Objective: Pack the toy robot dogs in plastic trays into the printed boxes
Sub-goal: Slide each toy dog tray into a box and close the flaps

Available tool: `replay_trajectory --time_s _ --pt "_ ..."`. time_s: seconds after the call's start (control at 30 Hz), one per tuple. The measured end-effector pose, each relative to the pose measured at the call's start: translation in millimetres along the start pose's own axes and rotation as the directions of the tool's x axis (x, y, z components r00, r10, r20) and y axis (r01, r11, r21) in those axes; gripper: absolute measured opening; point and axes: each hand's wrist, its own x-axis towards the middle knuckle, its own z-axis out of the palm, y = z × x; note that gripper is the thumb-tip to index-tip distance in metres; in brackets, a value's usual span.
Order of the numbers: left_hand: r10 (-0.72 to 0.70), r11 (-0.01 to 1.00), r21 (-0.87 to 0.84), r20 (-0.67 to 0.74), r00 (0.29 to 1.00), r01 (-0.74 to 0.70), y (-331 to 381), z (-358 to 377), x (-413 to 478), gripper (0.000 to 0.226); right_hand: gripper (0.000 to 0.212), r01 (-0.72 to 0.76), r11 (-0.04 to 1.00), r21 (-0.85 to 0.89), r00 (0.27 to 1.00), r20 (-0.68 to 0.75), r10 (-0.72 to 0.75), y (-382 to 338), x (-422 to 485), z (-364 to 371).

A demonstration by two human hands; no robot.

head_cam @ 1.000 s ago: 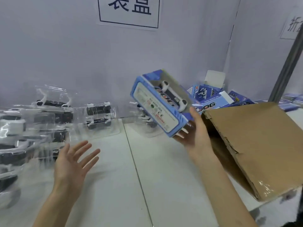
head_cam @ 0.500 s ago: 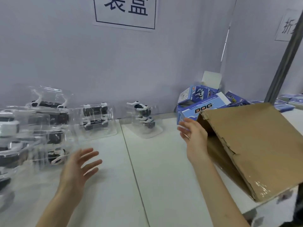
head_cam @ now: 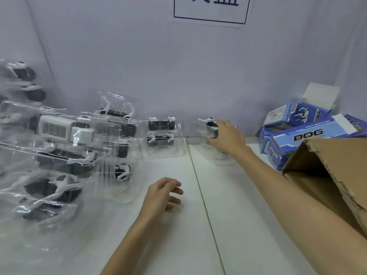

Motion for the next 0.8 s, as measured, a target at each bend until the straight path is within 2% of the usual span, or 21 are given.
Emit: replay_trajectory --time_s 0.07,0.1,0.2,0.33,0.43,0.53,0.63,0.7,0.77,0.8 --pt "-0.012 1.0 -0.018 -0.001 1.0 0.012 0.9 -2.3 -0.2 0.018 0.046 -0.026 0.991 -0.132 0.999 0.02 0.029 2.8 11.6 6.7" --pt "-0.017 1.0 -0.025 -0.002 1.0 0.017 0.8 -3.3 -0.7 0.018 0.037 -0.024 0.991 -0.135 1.0 0.012 0.025 4.1 16.0 9.3" --pt "-0.019 0.999 -0.034 0.001 1.0 0.019 0.4 -5.6 -1.4 0.018 0.024 -0.03 0.999 -0.018 0.999 -0.039 0.029 8.2 26.1 13.2" --pt "-0.01 0.999 -0.041 0.005 1.0 0.01 0.3 -6.9 0.1 0.019 0.026 -0.054 0.973 0.227 0.954 -0.275 0.117 15.0 22.7 0.6" --pt "-0.008 0.998 -0.068 -0.026 1.0 0.007 0.3 -7.1 1.4 0.019 0.022 0.056 0.927 0.372 0.901 -0.419 0.113 20.1 -8.5 -16.9" --pt "-0.006 0.99 -0.142 -0.099 0.995 -0.009 0.7 -6.4 2.9 0.018 0.02 0.216 0.901 0.375 0.883 -0.469 -0.016 26.1 -62.7 -29.7" --pt "-0.022 0.976 -0.217 -0.209 0.978 -0.024 1.3 -9.4 5.6 0.019 0.019 0.315 0.86 0.402 0.919 -0.355 -0.171 33.5 -125.6 -31.6" --pt "-0.022 0.971 -0.236 -0.209 0.978 -0.029 0.8 -11.8 7.2 0.026 0.019 0.321 0.853 0.412 0.944 -0.216 -0.25 38.9 -162.7 -26.2" --pt "-0.015 0.974 -0.227 -0.134 0.991 -0.016 -0.3 -11.6 8.2 0.034 0.022 0.276 0.872 0.404 0.952 0.01 -0.306 43.4 -189.1 -22.4" --pt "-0.005 0.979 -0.205 -0.08 0.997 -0.011 -2.1 -9.8 7.7 0.036 0.028 0.254 0.889 0.382 0.932 0.15 -0.331 45.5 -196.7 -23.2"
